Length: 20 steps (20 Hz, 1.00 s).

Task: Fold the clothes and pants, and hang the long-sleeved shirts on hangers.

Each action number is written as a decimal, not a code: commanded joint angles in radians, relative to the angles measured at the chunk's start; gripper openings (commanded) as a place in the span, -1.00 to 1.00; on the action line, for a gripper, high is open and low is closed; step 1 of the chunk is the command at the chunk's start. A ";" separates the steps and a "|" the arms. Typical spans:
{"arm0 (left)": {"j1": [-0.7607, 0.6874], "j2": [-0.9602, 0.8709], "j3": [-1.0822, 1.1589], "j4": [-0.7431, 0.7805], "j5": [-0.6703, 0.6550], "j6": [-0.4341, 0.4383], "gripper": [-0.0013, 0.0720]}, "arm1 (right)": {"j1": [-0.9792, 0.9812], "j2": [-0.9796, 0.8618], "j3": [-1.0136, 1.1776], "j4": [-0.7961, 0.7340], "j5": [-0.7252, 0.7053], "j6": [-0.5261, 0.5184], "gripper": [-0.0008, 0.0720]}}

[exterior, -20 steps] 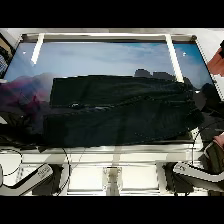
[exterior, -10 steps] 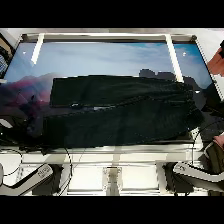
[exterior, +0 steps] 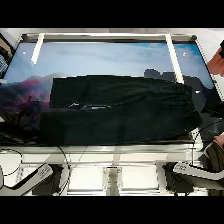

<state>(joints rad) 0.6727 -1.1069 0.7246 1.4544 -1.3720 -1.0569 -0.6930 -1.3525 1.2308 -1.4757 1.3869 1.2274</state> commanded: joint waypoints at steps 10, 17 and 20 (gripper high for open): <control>0.000 0.051 0.194 -0.019 0.034 -0.036 -0.89 | 0.000 -0.100 -0.200 0.087 -0.023 -0.494 0.32; 0.006 0.046 0.194 0.008 0.045 -0.035 -0.90 | -0.001 -0.096 -0.322 0.067 0.017 -0.404 -0.86; 0.077 0.046 0.195 -0.013 0.057 -0.035 -0.90 | -0.002 -0.049 -0.268 0.047 0.117 -0.389 -0.86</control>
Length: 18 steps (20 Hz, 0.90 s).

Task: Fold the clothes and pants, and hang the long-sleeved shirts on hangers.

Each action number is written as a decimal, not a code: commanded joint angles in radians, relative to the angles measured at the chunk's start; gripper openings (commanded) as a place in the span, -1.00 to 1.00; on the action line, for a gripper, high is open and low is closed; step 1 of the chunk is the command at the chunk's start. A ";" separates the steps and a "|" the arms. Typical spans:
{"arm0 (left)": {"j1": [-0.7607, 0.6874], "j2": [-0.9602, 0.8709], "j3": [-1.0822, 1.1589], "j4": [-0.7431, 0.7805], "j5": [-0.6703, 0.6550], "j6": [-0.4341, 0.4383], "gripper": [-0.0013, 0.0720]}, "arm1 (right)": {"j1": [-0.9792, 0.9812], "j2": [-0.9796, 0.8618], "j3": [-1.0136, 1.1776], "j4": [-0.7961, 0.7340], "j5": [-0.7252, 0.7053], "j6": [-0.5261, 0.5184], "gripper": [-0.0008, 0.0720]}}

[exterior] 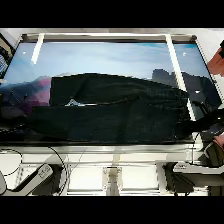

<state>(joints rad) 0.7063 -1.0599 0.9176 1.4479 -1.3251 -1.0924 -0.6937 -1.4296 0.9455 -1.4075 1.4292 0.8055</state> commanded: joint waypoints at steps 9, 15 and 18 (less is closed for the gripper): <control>0.240 0.050 0.035 -0.517 0.088 0.000 -0.89 | -0.246 0.127 0.294 0.043 0.151 0.320 -0.87; 0.184 0.166 0.095 -0.504 0.084 -0.002 -0.89 | -0.255 0.127 0.555 0.053 0.157 0.418 -0.87; 0.101 0.180 0.098 -0.327 0.081 -0.102 -0.90 | -0.255 0.126 0.590 0.048 0.129 0.422 -0.87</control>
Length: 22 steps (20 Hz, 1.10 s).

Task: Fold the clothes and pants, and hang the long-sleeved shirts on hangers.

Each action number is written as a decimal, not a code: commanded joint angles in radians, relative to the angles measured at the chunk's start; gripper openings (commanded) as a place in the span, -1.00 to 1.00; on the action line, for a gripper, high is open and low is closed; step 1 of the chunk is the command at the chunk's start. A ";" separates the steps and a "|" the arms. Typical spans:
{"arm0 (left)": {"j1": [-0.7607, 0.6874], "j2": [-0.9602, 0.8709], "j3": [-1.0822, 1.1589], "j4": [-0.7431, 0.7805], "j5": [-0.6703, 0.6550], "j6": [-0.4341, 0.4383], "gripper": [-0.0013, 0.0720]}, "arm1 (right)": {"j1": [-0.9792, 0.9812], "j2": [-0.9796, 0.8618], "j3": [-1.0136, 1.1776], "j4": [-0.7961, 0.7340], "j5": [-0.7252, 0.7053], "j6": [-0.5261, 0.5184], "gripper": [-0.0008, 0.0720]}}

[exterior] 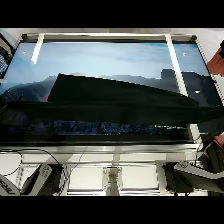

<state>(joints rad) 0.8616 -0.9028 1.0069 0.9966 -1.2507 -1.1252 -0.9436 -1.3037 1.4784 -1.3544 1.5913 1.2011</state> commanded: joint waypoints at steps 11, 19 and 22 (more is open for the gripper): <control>-0.421 -0.259 0.134 0.334 -0.280 -0.165 -0.89 | -0.003 -0.172 0.050 -0.071 -0.029 0.093 -0.87; -0.592 -0.475 0.470 0.275 -0.041 -0.365 -0.90 | -0.003 -0.226 0.052 0.072 -0.257 0.310 -0.87; -0.656 -0.604 0.612 0.322 0.003 -0.473 -0.90 | 0.002 -0.232 0.053 0.138 -0.332 0.385 -0.87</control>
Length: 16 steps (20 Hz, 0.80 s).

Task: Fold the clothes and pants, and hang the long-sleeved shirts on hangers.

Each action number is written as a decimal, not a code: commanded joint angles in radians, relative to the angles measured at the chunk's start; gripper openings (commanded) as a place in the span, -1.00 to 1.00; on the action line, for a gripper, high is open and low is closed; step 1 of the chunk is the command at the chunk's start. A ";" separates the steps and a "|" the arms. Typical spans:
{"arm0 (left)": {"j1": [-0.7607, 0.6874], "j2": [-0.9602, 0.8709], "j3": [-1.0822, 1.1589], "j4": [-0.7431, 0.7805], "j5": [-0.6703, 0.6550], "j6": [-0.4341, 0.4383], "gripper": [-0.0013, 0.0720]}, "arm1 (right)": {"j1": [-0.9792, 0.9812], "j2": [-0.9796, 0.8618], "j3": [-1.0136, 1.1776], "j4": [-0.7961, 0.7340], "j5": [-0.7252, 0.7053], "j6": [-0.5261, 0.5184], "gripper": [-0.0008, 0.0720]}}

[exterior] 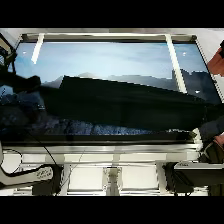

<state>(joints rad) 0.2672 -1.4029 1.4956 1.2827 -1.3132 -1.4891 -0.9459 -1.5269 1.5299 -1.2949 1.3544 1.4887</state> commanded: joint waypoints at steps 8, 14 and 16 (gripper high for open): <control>-0.101 -0.202 0.233 0.048 0.214 -0.237 -0.90 | 0.108 -0.068 0.002 0.086 -0.160 0.127 -0.87; -0.108 -0.202 0.277 0.034 0.205 -0.252 -0.90 | 0.111 -0.082 0.002 0.086 -0.201 0.135 -0.87; -0.108 -0.202 0.277 0.034 0.213 -0.254 -0.90 | 0.111 -0.082 0.002 0.086 -0.225 0.140 -0.87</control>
<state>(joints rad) 0.1604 -1.6035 1.7641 1.3178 -1.1130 -1.7290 -0.8368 -1.6062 1.5318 -1.2091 1.1667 1.6199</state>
